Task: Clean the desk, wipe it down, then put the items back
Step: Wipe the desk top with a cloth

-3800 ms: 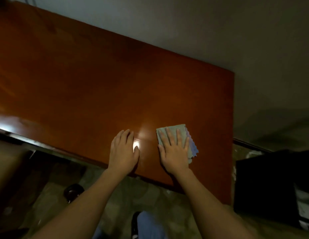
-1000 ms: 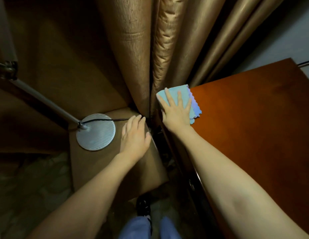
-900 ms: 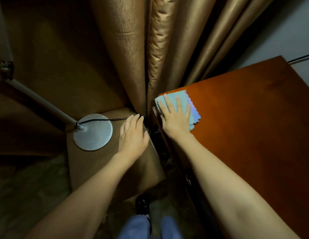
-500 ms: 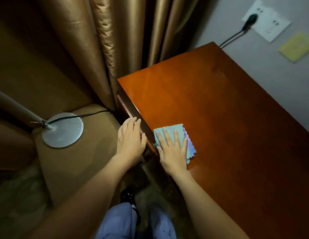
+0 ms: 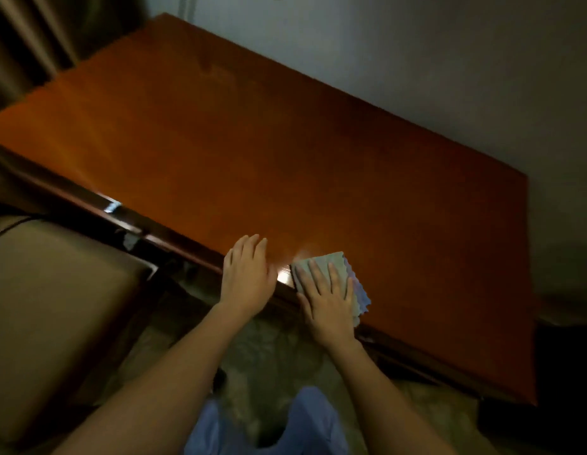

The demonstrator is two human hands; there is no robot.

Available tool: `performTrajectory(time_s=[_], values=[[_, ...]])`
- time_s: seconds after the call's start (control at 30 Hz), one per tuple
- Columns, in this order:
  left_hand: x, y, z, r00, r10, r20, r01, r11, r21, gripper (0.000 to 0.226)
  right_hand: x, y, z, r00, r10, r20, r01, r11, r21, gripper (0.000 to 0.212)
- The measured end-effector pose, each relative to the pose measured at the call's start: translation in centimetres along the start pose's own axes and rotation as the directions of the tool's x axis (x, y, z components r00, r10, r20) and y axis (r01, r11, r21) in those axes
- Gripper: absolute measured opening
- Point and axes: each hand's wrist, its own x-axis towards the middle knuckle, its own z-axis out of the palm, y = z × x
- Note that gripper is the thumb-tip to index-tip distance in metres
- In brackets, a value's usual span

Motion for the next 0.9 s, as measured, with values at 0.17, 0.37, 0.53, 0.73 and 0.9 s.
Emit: performTrajectory(time_s=[0.17, 0.37, 0.53, 0.73, 0.9], values=[[-2.5, 9.4, 4.5, 0.978, 0.193, 0.081, -0.195, 0.981, 0.014, 0.054, -6.4, 9.5, 1.6, 0.982, 0.179, -0.054, -0.176, 0.983, 0.054, 0.05], [-5.3, 17.4, 9.5, 0.923, 0.335, 0.187, -0.351, 0.934, 0.058, 0.054, -12.8, 19.7, 3.1, 0.93, 0.346, -0.122, -0.337, 0.937, 0.088, 0.049], [-7.5, 22.0, 12.1, 0.879, 0.413, 0.238, -0.437, 0.897, 0.058, 0.052, -16.9, 26.1, 2.8, 0.885, 0.441, -0.152, -0.417, 0.894, 0.165, 0.039], [-9.0, 25.7, 12.0, 0.835, 0.473, 0.28, -0.514, 0.853, 0.091, 0.052, -19.3, 29.1, 1.8, 0.871, 0.491, -0.019, -0.46, 0.829, 0.319, 0.047], [-9.5, 27.9, 9.4, 0.787, 0.523, 0.326, -0.588, 0.797, 0.141, 0.054, -21.1, 28.6, 0.7, 0.799, 0.591, -0.106, -0.482, 0.736, 0.475, 0.049]])
